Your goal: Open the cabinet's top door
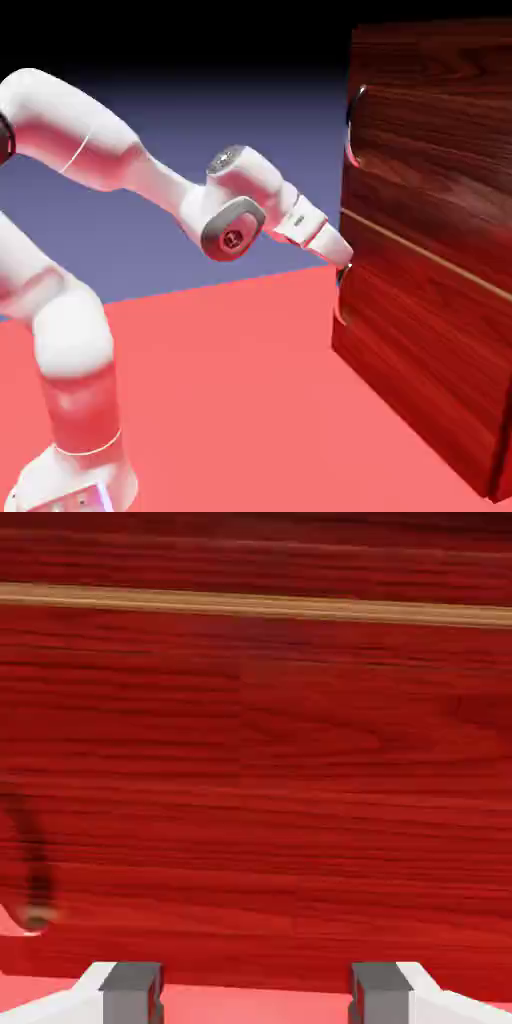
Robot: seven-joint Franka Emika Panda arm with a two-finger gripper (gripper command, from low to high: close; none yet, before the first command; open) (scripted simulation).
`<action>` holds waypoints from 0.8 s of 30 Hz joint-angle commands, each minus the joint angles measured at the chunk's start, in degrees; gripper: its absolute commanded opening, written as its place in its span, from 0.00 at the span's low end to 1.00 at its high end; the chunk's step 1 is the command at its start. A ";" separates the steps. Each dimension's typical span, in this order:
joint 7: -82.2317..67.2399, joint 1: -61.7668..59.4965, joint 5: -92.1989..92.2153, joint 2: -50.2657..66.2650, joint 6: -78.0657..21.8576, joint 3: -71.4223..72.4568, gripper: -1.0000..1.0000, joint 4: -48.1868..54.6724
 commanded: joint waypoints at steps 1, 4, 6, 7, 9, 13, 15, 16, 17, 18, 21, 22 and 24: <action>-1.47 -1.17 2.50 -0.48 0.00 1.27 0.50 0.77; -5.89 -4.66 9.97 -1.91 0.01 5.08 0.50 3.08; -8.83 -6.98 14.96 -2.87 0.02 7.62 0.50 4.62; -10.30 -8.15 17.45 -3.35 0.02 8.89 0.50 5.39; -13.25 -10.47 22.43 -4.30 0.03 11.43 0.50 6.93; -19.14 -15.13 32.40 -6.21 0.04 16.51 0.50 10.01; -22.08 -17.46 37.39 -7.17 0.05 19.05 0.50 11.55; -23.55 -18.62 39.88 -7.65 0.05 20.32 0.50 12.32; -25.02 -19.78 42.37 -8.13 0.06 21.59 0.50 13.09; -26.49 -20.95 44.86 -8.60 0.06 22.86 0.50 13.86; -30.91 -24.44 52.34 -10.04 0.07 26.67 0.50 16.16; -32.38 -25.60 54.83 -10.51 0.07 27.94 0.50 16.93; -35.32 -27.93 59.82 -11.47 0.08 30.48 0.50 18.47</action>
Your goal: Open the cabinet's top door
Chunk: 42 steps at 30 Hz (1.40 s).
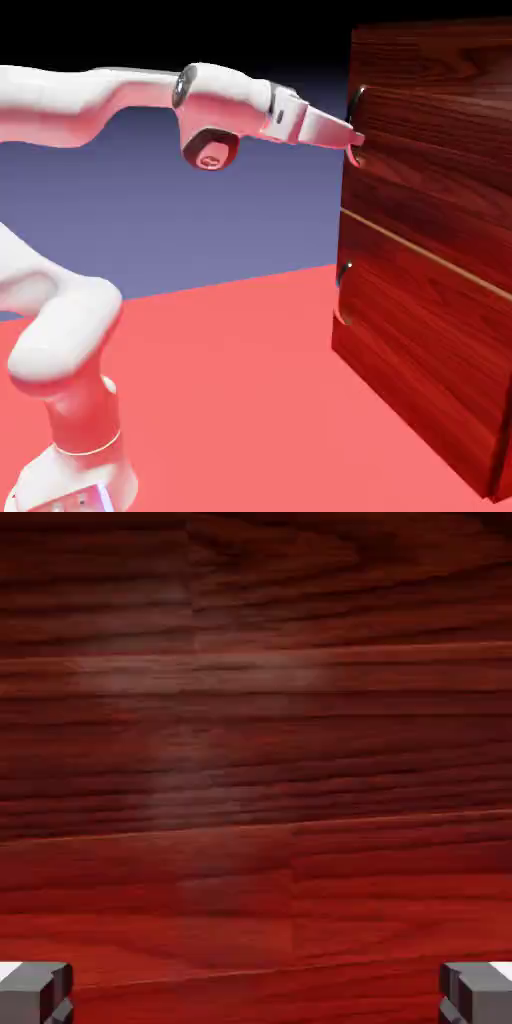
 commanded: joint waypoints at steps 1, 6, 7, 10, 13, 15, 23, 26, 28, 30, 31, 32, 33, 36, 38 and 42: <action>-1.47 -1.17 2.50 -0.48 0.00 1.27 0.50 0.77; -8.83 -6.98 14.96 -2.87 0.02 7.62 0.50 4.62; -10.30 -8.15 17.45 -3.35 0.02 8.89 0.50 5.39; -14.72 -11.64 24.93 -4.78 0.03 12.70 0.50 7.70; -19.14 -15.13 32.40 -6.21 0.04 16.51 0.50 10.01; -22.08 -17.46 37.39 -7.17 0.05 19.05 0.50 11.55; -33.85 -26.76 57.32 -10.99 0.07 29.21 0.50 17.70; -38.27 -30.25 64.80 -12.43 0.08 33.02 0.50 20.01; -40.84 -32.29 69.15 -13.26 0.09 35.24 0.50 21.36; -40.62 -34.47 69.26 -13.06 -0.20 36.33 0.50 22.99; -40.42 -36.40 69.36 -12.89 -0.46 37.30 0.50 24.43; -40.21 -38.55 69.47 -12.69 -0.74 38.38 0.50 26.04; -40.01 -40.50 69.57 -12.51 -1.01 39.36 0.50 27.50; -39.80 -42.63 69.68 -12.32 -1.29 40.42 0.00 29.09; -41.21 -38.72 70.52 -13.09 -4.42 37.39 0.00 24.94; -43.75 -30.63 70.90 -14.38 -10.48 31.24 0.00 16.63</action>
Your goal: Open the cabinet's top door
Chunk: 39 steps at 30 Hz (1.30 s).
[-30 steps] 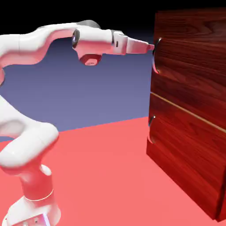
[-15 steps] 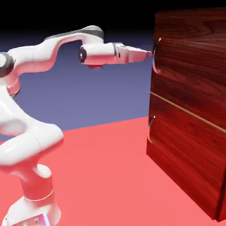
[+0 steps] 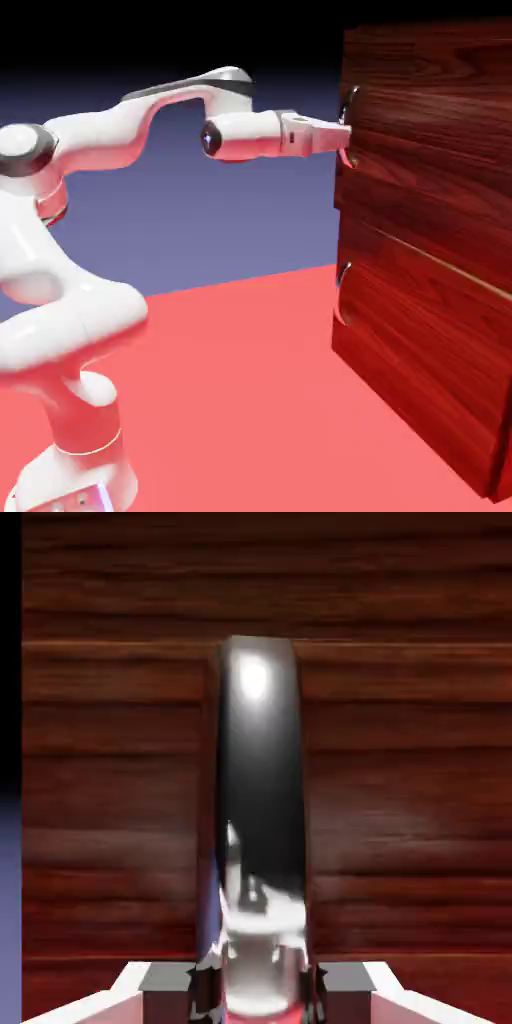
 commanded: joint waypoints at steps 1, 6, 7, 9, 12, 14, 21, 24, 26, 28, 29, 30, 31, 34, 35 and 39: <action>-0.54 2.08 -0.17 -0.32 -1.44 -1.60 0.00 -2.07; -2.50 12.46 -2.79 -2.26 -8.78 -10.14 0.00 -12.22; -2.73 14.54 -3.67 -2.78 -10.28 -12.00 0.00 -14.24; -3.02 18.69 -5.87 -4.02 -13.36 -15.99 0.00 -18.29; -3.03 24.38 -10.05 -6.29 -17.97 -22.22 0.00 -23.98; -2.81 27.59 -13.26 -8.00 -20.94 -26.37 0.00 -27.34; -1.29 34.95 -26.27 -14.24 -31.07 -40.91 0.00 -36.25; -0.63 36.42 -32.26 -16.54 -35.38 -47.14 0.00 -38.72; -0.27 36.95 -36.27 -17.80 -38.27 -51.29 0.00 -39.93; 0.00 37.21 -40.26 -18.78 -41.17 -55.44 0.00 -40.81; 0.09 37.26 -42.24 -19.16 -42.62 -57.52 0.00 -41.14; 0.16 37.27 -44.21 -19.46 -44.08 -59.60 0.00 -41.38; 0.20 37.24 -46.17 -19.67 -45.55 -61.68 0.00 -41.55; 0.14 37.06 -51.97 -19.81 -49.99 -67.91 0.00 -41.59; 0.07 37.00 -53.88 -19.68 -51.49 -69.98 0.00 -41.45; -0.51 36.96 -61.38 -18.30 -57.60 -78.29 0.00 -40.11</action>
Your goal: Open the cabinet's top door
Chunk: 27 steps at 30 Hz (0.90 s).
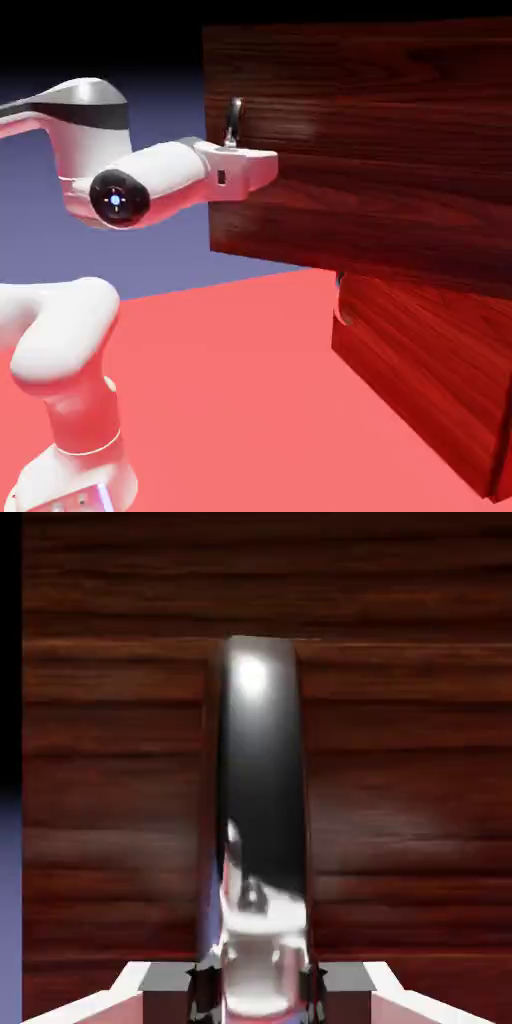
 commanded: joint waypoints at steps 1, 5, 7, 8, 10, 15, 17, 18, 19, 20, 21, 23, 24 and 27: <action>-0.21 0.10 -1.84 0.56 -1.50 -2.07 0.00 0.54; -1.25 1.16 -9.05 3.61 -7.94 -10.38 0.00 3.63; -1.87 2.24 -12.53 5.56 -11.27 -14.53 0.00 5.76; -2.19 2.95 -14.22 6.62 -12.97 -16.61 0.00 6.98; -2.85 4.72 -17.48 8.87 -16.43 -20.76 0.00 9.74; -4.38 11.42 -24.73 14.76 -25.35 -31.14 0.00 18.39; -4.86 14.98 -27.19 16.98 -28.96 -35.29 0.00 22.45; -5.05 16.89 -28.30 17.99 -30.71 -37.31 0.00 24.53; -5.21 18.84 -29.31 18.92 -32.40 -39.27 0.00 26.60; -5.32 20.84 -30.25 19.76 -34.05 -41.19 0.00 28.68; -5.40 22.89 -31.12 20.52 -35.64 -43.06 0.00 30.76; -5.43 27.04 -32.66 21.75 -38.66 -46.66 0.00 34.86; -5.38 29.12 -33.34 22.23 -40.07 -48.37 0.00 36.86; -4.97 35.35 -35.13 23.14 -44.00 -53.18 0.00 42.72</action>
